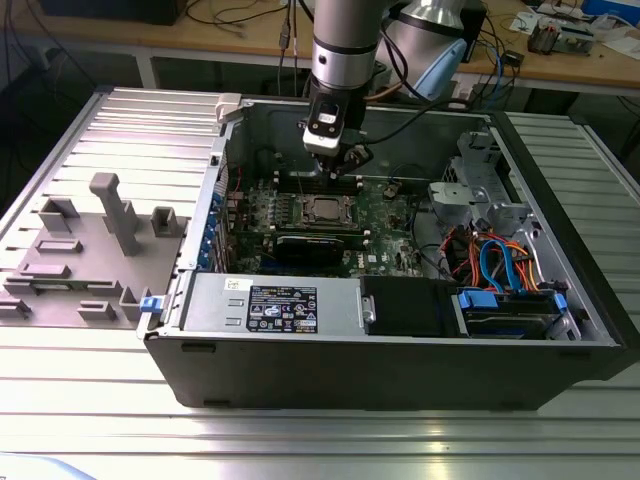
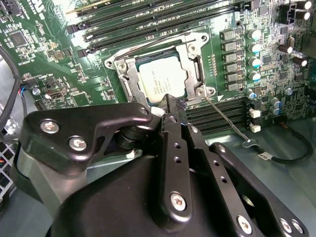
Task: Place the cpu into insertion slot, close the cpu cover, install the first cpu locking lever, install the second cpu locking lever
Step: 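Install the first cpu locking lever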
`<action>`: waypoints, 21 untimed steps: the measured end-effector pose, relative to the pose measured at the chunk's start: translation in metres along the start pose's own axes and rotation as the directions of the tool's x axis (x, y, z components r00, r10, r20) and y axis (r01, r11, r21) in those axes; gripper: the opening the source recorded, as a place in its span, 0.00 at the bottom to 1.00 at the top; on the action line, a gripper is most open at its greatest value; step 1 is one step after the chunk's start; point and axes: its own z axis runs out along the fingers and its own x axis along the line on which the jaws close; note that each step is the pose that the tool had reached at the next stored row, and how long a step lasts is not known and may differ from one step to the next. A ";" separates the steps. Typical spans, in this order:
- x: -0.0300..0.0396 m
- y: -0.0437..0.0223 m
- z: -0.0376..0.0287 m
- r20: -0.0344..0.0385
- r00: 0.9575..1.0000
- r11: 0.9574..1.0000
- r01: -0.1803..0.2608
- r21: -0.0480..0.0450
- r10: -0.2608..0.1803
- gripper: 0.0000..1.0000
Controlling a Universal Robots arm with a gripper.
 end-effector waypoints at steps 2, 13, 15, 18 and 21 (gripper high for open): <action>0.0000 0.0000 0.0000 0.000 0.999 0.999 0.036 0.000 -0.036 0.11; -0.0004 0.0004 0.0000 0.000 0.998 0.998 0.062 0.000 -0.062 0.11; -0.0005 0.0004 0.0000 0.000 0.998 0.998 0.062 0.000 -0.062 0.11; -0.0005 0.0004 0.0000 0.000 0.998 0.998 0.063 0.000 -0.063 0.11; -0.0005 0.0005 0.0000 -0.001 0.997 0.997 0.072 0.000 -0.072 0.11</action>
